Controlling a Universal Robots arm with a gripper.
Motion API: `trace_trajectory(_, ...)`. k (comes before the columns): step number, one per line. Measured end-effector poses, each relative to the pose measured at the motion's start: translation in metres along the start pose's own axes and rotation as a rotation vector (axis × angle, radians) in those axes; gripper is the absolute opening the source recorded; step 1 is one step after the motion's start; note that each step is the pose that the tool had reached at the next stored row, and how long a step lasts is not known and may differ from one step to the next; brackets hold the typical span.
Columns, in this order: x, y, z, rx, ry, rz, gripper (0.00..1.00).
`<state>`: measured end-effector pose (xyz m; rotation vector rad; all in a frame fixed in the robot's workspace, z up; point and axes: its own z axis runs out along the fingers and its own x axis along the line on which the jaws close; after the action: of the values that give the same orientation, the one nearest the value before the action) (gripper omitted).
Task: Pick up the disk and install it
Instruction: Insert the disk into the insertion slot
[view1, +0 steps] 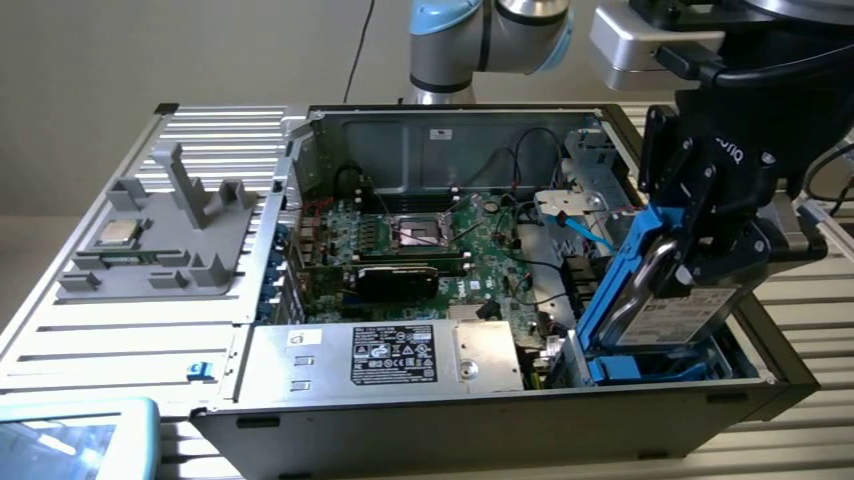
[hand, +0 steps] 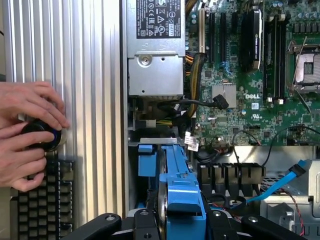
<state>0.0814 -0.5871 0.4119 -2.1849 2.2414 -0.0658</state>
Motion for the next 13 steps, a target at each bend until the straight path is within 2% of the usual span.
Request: trace_trajectory(13, -0.0001, 0.0002, 0.0052, 0.0000, -0.0001, 0.000, 0.37)
